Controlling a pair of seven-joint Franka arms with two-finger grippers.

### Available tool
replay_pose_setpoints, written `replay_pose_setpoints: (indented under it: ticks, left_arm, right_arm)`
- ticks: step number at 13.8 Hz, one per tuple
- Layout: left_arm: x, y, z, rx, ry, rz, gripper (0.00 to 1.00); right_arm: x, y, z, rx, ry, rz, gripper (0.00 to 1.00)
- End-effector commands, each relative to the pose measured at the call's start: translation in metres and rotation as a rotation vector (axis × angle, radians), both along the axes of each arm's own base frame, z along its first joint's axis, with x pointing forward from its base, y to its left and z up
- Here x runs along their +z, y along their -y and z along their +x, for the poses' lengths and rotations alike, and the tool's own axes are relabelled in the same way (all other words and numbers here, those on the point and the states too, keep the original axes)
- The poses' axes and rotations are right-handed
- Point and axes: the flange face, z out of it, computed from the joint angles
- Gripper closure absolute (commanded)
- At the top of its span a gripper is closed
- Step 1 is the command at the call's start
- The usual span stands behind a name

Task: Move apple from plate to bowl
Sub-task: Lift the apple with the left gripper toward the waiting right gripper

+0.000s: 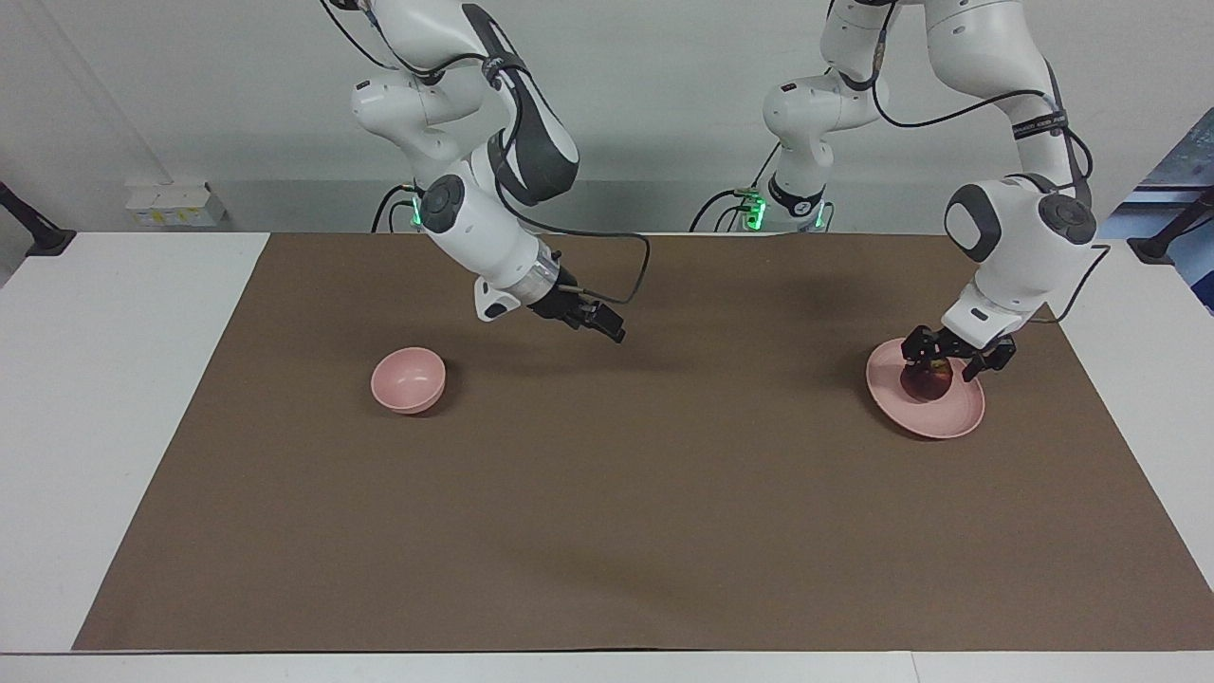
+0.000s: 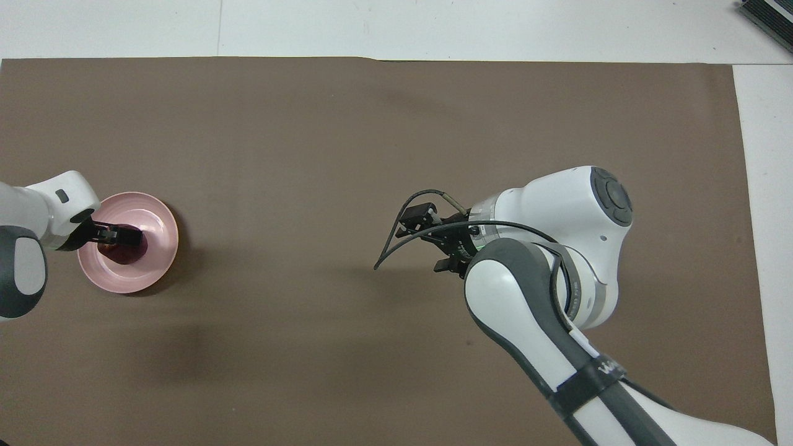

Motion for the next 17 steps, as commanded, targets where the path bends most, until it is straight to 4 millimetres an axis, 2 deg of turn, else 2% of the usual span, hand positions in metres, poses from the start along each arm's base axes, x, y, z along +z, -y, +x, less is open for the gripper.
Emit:
replay_pose_setpoints:
  ticks: [1,3,4,5,6,8,10,12,14,17]
  left_arm:
    - [-0.001,0.003,-0.012,-0.006,0.022,0.004,0.13]
    - [0.000,0.003,-0.011,-0.006,0.019,0.004,0.69]
    - [0.000,0.002,-0.009,-0.010,0.021,0.004,0.91]
    - [0.004,0.001,-0.007,-0.015,0.031,0.007,1.00]
    - [0.013,0.002,-0.003,-0.017,0.048,0.009,1.00]
    - [0.048,0.010,0.005,-0.026,0.109,0.016,1.00]
    - [0.069,0.034,0.003,-0.063,0.135,0.017,1.00]
    - [0.077,0.069,-0.002,-0.080,0.112,-0.012,1.00]
    - [0.084,0.118,-0.007,0.005,0.093,-0.131,1.00]
    - [0.089,0.179,-0.014,0.089,0.073,-0.239,1.00]
  right_arm:
    - [0.004,-0.017,0.004,-0.071,-0.021,0.040,0.00]
    - [0.007,-0.021,0.008,-0.112,-0.033,0.040,0.00]
    - [0.007,-0.028,0.005,-0.105,-0.032,0.042,0.00]
    - [0.008,-0.028,0.006,-0.116,-0.039,0.052,0.00]
    - [0.009,-0.028,0.006,-0.125,-0.044,0.064,0.00]
    - [0.012,-0.032,0.007,-0.137,-0.051,0.085,0.00]
    - [0.014,-0.033,0.007,-0.163,-0.066,0.121,0.00]
    - [0.016,-0.034,0.010,-0.201,-0.047,0.144,0.00]
    - [0.015,-0.046,0.005,-0.176,-0.023,0.140,0.00]
    - [0.016,-0.046,0.005,-0.202,-0.033,0.149,0.00]
